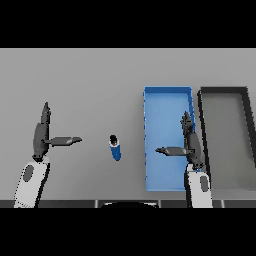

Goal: Pick up the blue pipe and place it into the blue bin.

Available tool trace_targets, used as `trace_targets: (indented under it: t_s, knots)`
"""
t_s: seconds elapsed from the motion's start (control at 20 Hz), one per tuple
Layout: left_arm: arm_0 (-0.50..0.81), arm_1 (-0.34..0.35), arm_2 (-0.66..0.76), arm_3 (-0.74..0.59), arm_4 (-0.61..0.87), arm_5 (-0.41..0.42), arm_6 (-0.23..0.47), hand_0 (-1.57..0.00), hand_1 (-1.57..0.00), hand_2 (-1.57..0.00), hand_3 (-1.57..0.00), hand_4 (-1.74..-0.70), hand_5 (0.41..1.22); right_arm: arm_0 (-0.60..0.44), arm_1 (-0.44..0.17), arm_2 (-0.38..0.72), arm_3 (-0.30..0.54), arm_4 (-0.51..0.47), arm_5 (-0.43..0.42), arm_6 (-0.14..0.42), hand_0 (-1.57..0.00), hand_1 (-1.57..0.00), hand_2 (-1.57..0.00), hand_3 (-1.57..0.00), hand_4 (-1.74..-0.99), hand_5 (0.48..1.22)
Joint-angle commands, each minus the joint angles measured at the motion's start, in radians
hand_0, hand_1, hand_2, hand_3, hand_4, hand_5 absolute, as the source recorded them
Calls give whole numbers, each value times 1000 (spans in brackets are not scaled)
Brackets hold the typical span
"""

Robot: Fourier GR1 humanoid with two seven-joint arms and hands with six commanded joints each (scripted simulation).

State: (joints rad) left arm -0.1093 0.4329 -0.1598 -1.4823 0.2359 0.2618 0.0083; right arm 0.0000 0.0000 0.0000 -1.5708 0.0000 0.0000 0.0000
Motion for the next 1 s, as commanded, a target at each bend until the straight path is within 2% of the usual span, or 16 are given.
trace_targets:
  t_s: [0.0, 0.25, 0.3, 0.35, 0.45, 0.6, 0.75, 0.8, 0.95]
  knots:
    - [3, 0, 0, -2, 0, 1, -6, 1, 1, 1, 1, -1074, 591, 3, 0, 0, -2, 0, 0, -2, 1, 1, 1, 1, -1225, 617]
    - [32, 2, -11, -43, -7, 10, -14, 1, 1, 1, 1, -1074, 591, 39, 8, 16, -27, 5, 2, -17, 1, 1, 1, 1, -1225, 617]
    - [40, 85, -44, -51, 1, -130, -52, 1, 1, 1, 1, -1074, 591, 70, -44, 44, -62, 41, 40, -69, 1, 1, 1, 1, -1225, 617]
    - [43, 147, -51, -60, 14, -216, -74, 1, 1, 1, 1, -1073, 590, 94, -77, 68, -92, 76, 56, -86, 1, 1, 1, 1, -1224, 618]
    - [30, 186, -66, -41, 26, -304, -82, 1, 1, 1, 1, -1076, 587, 119, -104, 98, -129, 118, 68, -87, 1, 1, 1, 1, -1225, 620]
    - [24, 212, -67, -44, 41, -346, -86, 1, 1, 1, 1, -1080, 596, 134, -111, 121, -154, 169, 50, -62, 1, 1, 1, 1, -1203, 614]
    - [34, 222, -82, -51, 42, -388, -103, 1, 1, 1, 1, -1086, 605, 116, -119, 107, -139, 173, 40, -36, 1, 1, 1, 1, -1185, 597]
    - [50, 232, -90, -75, 53, -421, -126, 1, 1, 1, 1, -1090, 596, 116, -114, 117, -143, 173, 46, -42, 1, 1, 1, 1, -1186, 598]
    - [82, 235, -154, -134, 36, -486, -135, 1, 1, 1, 1, -1102, 554, 108, -123, 117, -143, 173, 53, -60, 1, 1, 1, 1, -1198, 607]
